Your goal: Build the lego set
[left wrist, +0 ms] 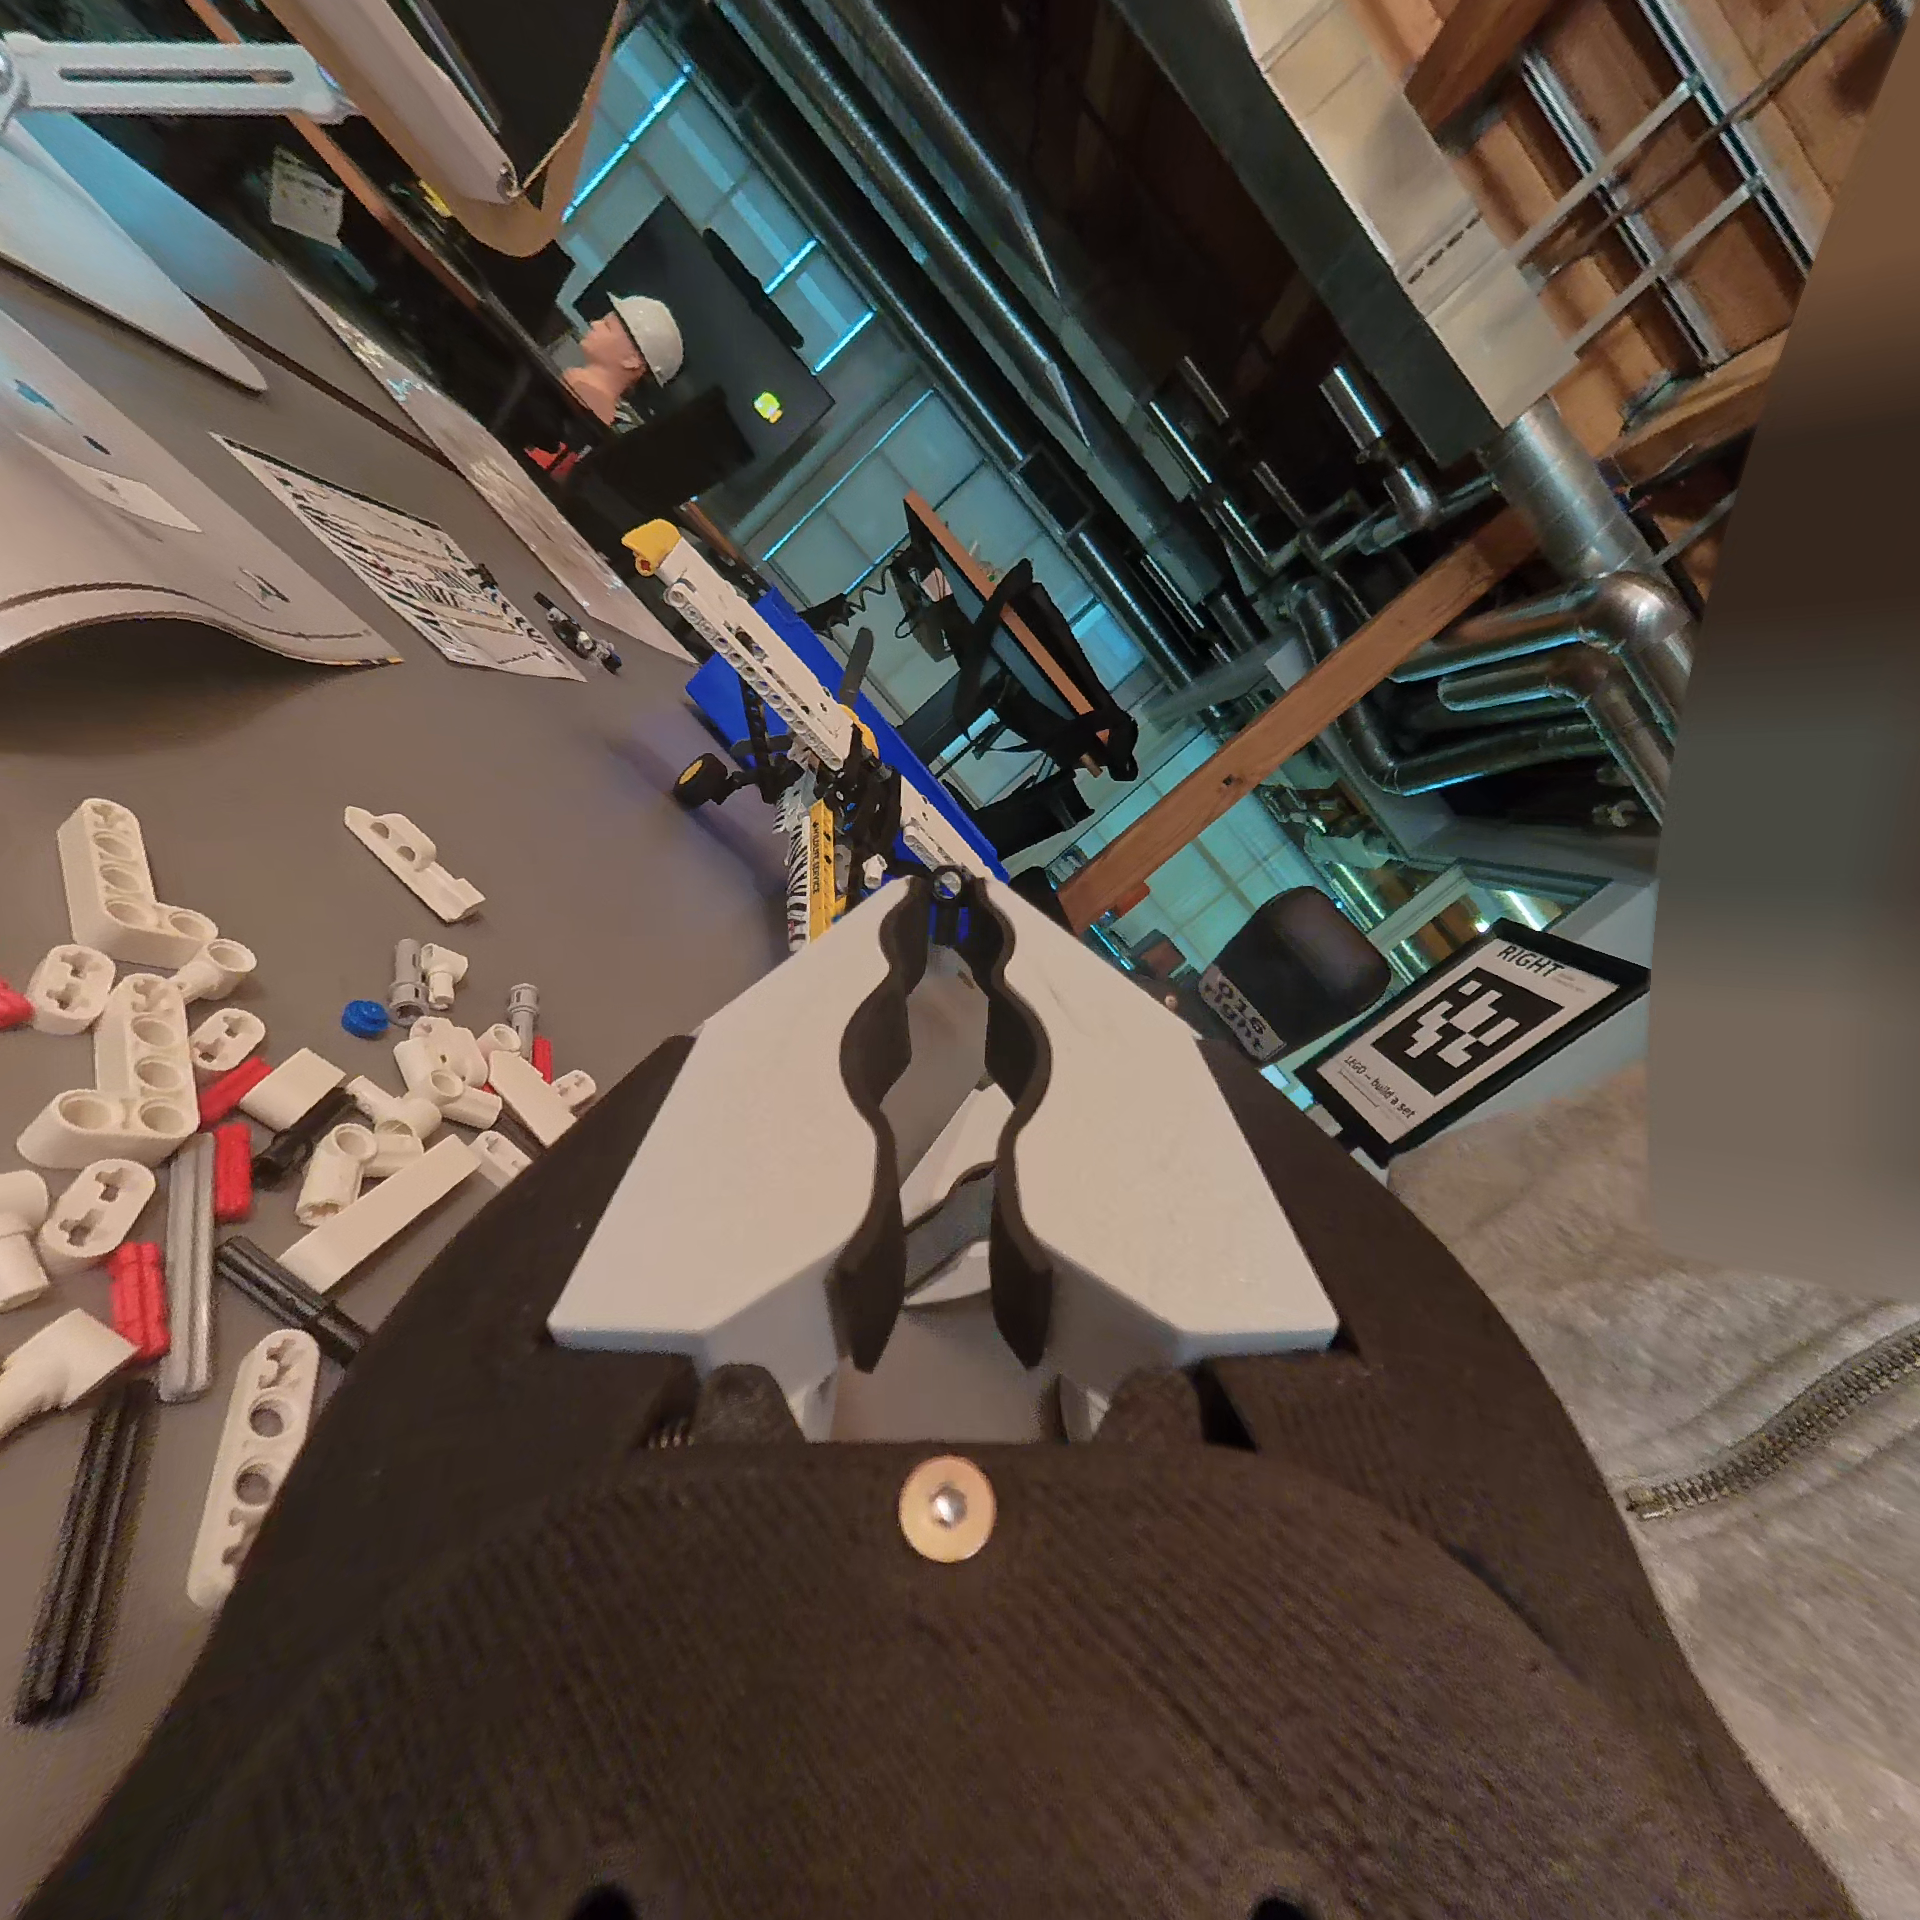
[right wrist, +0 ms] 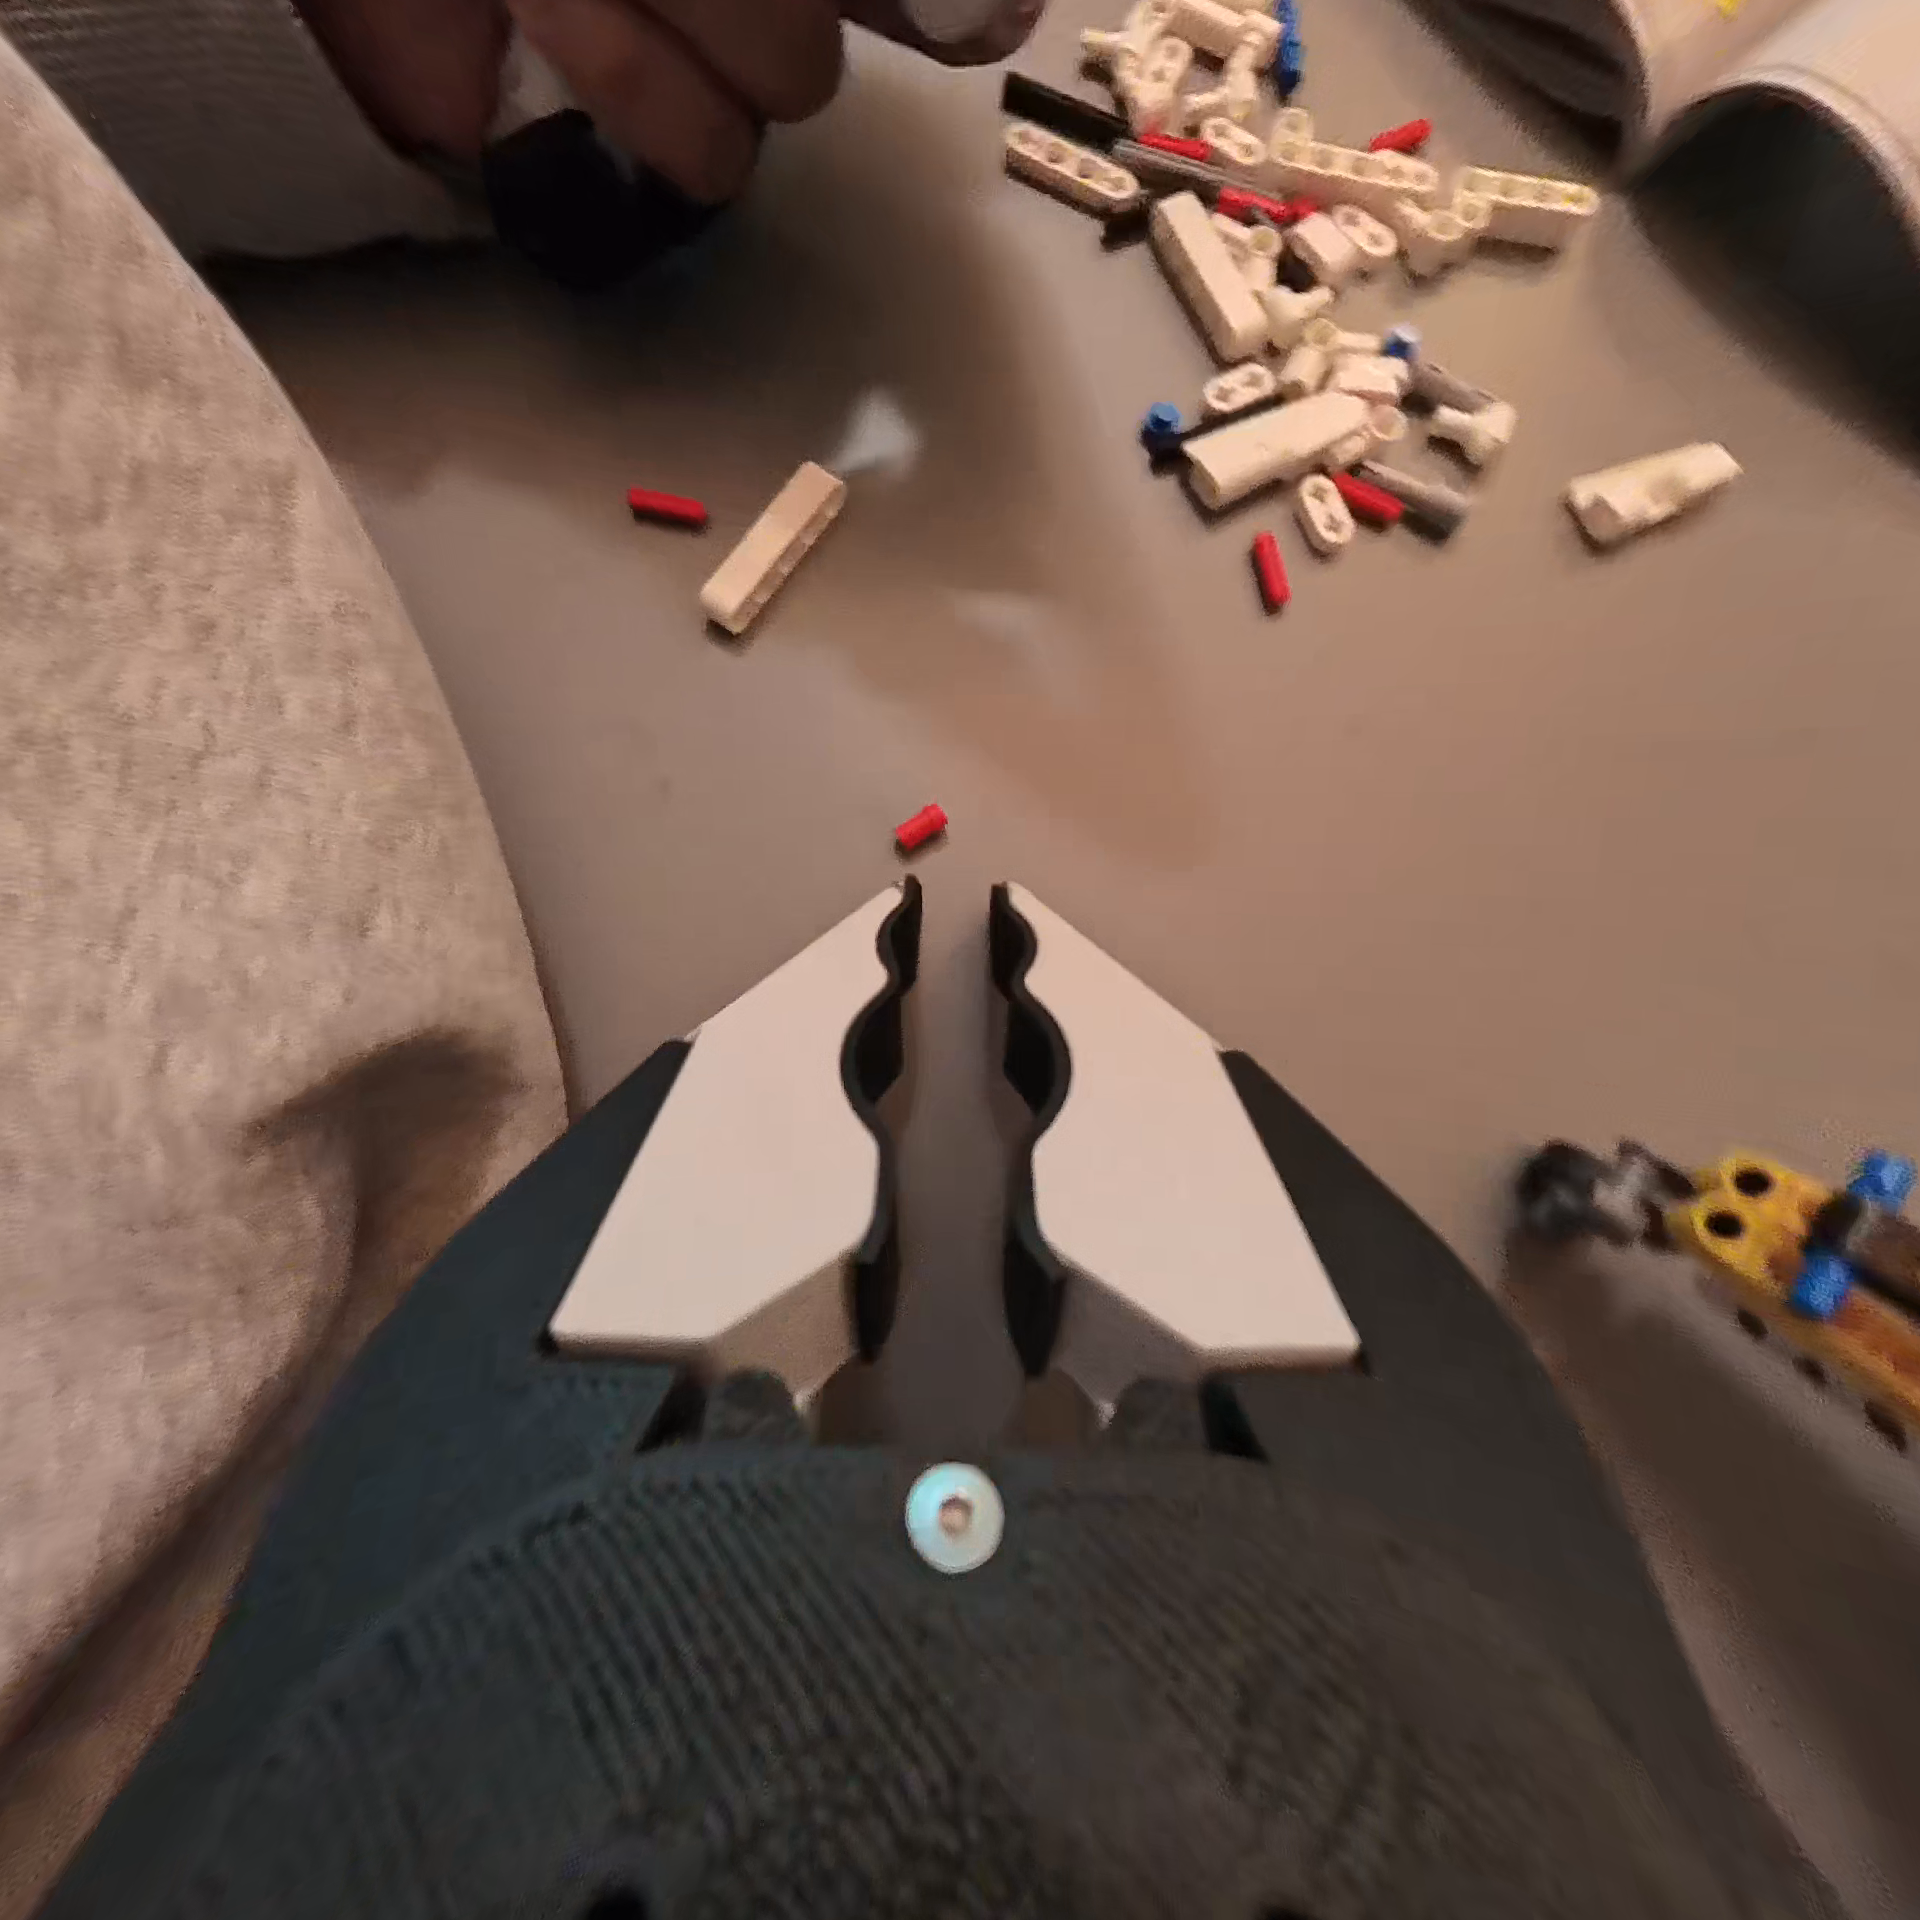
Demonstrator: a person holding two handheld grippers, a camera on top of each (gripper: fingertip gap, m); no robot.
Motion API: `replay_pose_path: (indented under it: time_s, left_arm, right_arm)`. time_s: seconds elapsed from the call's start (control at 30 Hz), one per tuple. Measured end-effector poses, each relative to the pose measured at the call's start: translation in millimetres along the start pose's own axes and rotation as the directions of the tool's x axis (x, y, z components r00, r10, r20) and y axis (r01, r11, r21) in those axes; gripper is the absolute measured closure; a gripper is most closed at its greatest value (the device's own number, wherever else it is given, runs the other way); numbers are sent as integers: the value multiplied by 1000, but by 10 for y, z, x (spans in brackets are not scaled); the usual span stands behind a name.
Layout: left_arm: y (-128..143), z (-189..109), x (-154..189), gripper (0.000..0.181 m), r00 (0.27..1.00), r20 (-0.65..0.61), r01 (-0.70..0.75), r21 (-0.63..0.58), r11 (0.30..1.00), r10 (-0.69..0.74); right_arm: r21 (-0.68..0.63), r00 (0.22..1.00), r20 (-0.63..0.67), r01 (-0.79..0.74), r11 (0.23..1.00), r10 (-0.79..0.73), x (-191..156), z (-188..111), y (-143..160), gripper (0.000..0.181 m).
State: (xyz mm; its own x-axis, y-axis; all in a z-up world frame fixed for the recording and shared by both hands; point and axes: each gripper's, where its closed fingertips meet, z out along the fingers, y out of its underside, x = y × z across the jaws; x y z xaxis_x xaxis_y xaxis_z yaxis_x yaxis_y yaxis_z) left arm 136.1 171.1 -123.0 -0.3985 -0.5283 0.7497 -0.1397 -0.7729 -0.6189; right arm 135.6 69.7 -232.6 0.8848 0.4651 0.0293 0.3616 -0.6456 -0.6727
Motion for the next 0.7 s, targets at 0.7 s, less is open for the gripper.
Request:
replay_pose_path:
  time_s: [0.7]
  left_arm:
    - [-2, 6, -28, 177, 999, -10, 39, 5, 999, -39]
  right_arm:
    - [58, 977, 179, 109, 992, -117, -197, 182, -199, 174]
